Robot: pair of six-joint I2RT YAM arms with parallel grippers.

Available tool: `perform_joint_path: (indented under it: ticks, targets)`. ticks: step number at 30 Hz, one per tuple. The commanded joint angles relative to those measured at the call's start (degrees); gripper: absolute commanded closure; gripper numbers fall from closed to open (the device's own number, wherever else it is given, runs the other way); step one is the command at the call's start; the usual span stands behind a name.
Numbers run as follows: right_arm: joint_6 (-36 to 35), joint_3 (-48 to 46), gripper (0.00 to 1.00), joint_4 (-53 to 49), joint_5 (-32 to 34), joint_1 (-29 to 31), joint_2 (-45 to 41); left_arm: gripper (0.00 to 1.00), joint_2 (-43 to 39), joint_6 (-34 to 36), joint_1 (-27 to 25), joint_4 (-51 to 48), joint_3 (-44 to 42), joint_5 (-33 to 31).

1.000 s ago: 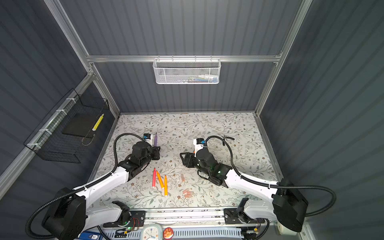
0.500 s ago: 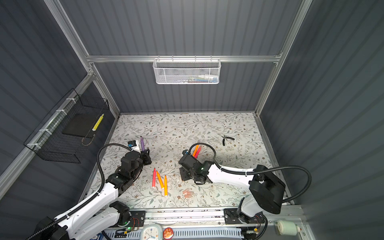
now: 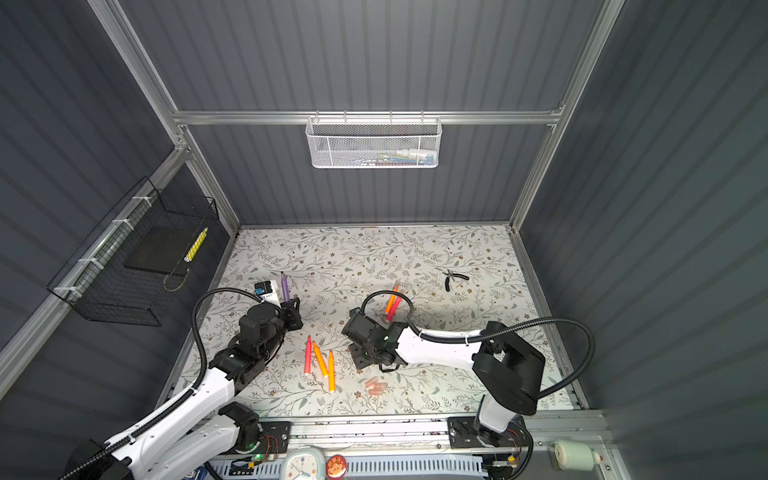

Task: Insert the pens into the pen caps
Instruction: 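Move the right gripper back over a translucent pink cap on the table, then lower the right gripper and grasp the translucent pink cap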

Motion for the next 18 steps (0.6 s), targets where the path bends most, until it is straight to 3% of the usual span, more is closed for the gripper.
perform_joint_path:
  ticks: [1,18]
  targets:
    - [-0.89,2.64,0.48,-3.82,2.21,0.78,1.77,1.0,-1.26,-1.01,-0.16,0.22,-0.8,0.62]
    - [0.88,8.24,0.6,-10.73,4.63,1.31,11.55,1.0,-3.59,-0.47,-0.16,-1.27,-1.49,-0.09]
